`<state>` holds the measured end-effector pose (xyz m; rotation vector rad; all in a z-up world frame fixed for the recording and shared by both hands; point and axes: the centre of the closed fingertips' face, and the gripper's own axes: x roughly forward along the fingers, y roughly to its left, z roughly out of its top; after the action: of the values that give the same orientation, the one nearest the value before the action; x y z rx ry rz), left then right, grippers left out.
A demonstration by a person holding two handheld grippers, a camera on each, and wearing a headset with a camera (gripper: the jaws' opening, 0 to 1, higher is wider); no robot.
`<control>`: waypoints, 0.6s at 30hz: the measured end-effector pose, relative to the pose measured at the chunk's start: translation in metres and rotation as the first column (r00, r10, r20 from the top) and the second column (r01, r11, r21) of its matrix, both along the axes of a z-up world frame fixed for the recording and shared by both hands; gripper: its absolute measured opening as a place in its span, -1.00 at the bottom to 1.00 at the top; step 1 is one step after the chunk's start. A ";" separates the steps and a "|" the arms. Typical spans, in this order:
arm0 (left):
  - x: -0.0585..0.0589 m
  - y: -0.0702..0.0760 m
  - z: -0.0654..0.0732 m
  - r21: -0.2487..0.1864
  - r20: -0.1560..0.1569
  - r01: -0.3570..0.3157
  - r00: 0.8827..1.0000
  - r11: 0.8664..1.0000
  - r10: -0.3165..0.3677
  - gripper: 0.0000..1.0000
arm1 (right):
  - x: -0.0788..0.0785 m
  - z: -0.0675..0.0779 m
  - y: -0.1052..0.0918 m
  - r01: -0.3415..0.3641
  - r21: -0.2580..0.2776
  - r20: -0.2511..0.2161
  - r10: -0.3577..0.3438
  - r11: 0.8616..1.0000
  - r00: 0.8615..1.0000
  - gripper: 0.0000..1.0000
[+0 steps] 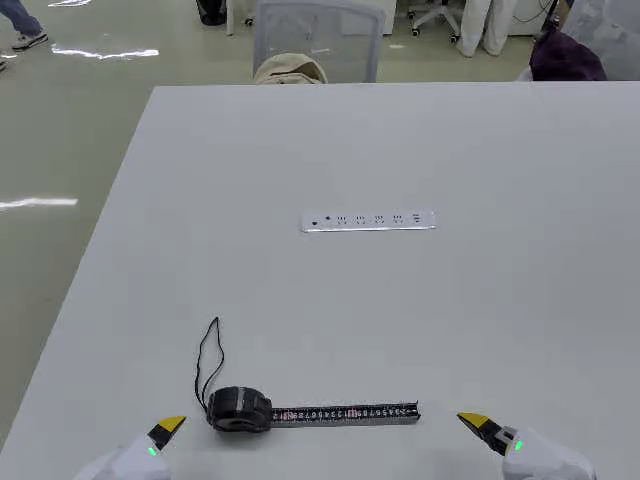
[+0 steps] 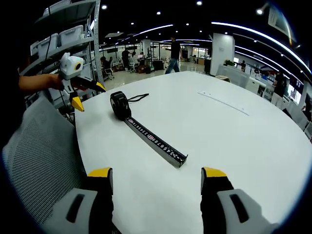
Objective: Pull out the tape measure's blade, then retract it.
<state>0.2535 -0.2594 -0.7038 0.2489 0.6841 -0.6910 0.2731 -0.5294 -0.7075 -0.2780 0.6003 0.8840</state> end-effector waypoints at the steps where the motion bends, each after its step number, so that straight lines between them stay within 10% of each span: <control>1: 0.000 -0.001 0.000 0.000 0.002 -0.005 1.000 1.000 0.005 0.69 | 0.000 0.000 0.000 0.006 0.003 0.000 -0.006 1.000 1.000 0.52; 18: -0.012 -0.012 0.008 -0.048 0.001 -0.140 0.990 0.989 0.140 0.97 | -0.011 0.017 0.016 0.073 0.019 0.018 -0.073 0.997 0.997 0.75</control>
<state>0.2413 -0.2716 -0.6963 0.1564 0.6738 -0.5716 0.2626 -0.5139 -0.6908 -0.2462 0.5810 0.8149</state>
